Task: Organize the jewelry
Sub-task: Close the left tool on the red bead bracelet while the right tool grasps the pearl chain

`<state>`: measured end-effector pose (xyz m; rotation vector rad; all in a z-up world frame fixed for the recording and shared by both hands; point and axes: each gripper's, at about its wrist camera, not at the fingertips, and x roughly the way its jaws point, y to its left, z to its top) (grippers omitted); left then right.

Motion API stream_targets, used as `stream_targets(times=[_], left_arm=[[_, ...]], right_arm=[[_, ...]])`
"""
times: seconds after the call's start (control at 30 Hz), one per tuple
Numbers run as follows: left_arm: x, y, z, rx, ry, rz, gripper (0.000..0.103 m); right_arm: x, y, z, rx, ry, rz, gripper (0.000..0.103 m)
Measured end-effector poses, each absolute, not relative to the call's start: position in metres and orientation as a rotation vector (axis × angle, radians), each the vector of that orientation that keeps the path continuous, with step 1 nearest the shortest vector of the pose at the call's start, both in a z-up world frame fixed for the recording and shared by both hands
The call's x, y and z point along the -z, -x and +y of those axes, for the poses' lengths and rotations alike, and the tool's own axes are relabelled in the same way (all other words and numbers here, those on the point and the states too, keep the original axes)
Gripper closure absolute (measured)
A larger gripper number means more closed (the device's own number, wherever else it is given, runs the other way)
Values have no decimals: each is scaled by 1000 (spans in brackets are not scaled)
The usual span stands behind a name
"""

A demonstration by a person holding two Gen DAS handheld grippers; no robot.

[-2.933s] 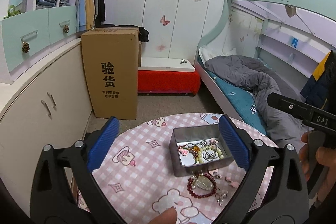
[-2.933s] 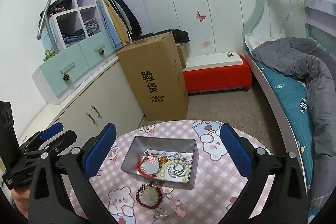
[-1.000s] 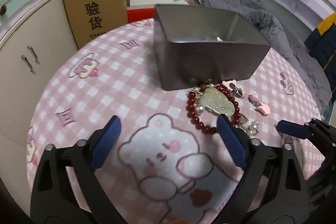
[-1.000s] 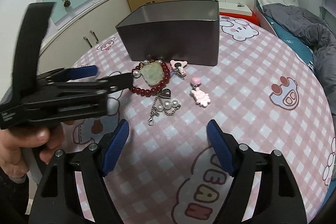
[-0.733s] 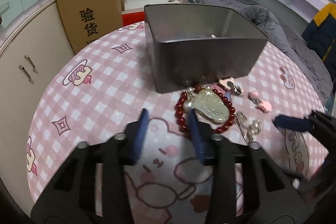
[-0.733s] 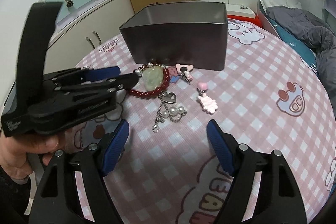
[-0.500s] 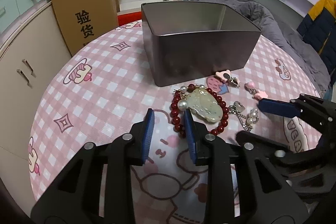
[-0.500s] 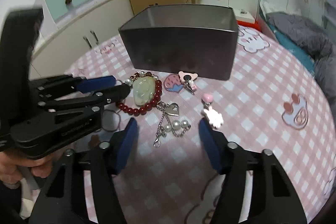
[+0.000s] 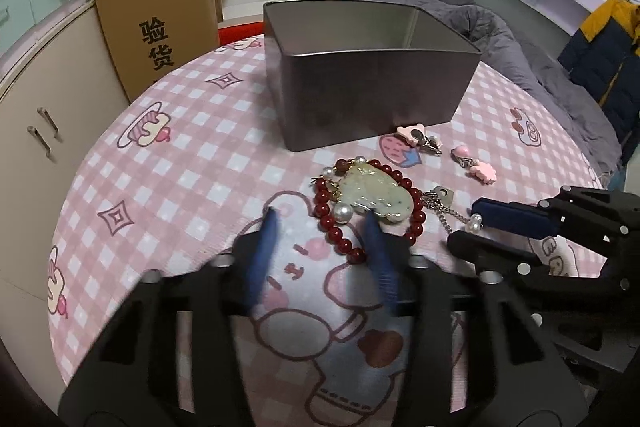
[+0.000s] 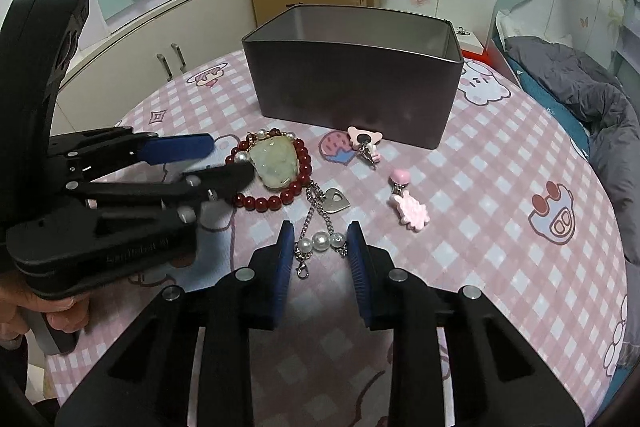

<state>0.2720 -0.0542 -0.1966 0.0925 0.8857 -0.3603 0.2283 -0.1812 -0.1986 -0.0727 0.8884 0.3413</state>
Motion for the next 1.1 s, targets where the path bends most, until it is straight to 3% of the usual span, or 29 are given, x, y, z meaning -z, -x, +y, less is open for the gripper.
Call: stream_targets(times=[0.1, 0.17, 0.23, 0.3, 0.37, 0.47, 0.53, 0.8, 0.83, 0.87, 0.93, 1.1], left_arm=[[195, -265, -51, 373, -81, 887, 66], [196, -260, -51, 361, -87, 889, 51], [197, -258, -52, 363, -94, 884, 50], [197, -259, -53, 371, -94, 885, 59], [196, -259, -54, 381, -95, 885, 81], [194, -256, -47, 426, -40, 898, 93], [192, -253, -42, 453, -7, 896, 98], [183, -235, -33, 429, -63, 877, 95], [185, -234, -35, 422, -77, 880, 85], [187, -234, -36, 409, -87, 885, 54], [186, -233, -36, 370, -74, 855, 17], [194, -245, -40, 361, -42, 883, 17]], right_arm=[[199, -225, -181, -343, 62, 890, 78], [199, -224, -182, -345, 59, 890, 78], [199, -222, -183, -344, 60, 890, 78], [199, -222, -183, -343, 59, 891, 78], [199, -222, -183, -346, 56, 892, 78], [199, -219, -184, -351, 44, 891, 78], [198, -216, -186, -357, 34, 892, 78], [198, -212, -193, -363, 10, 897, 78], [198, -212, -192, -362, 11, 895, 78], [198, -212, -193, -362, 10, 895, 78], [198, -211, -193, -362, 10, 895, 78], [198, -212, -192, -363, 15, 896, 78]])
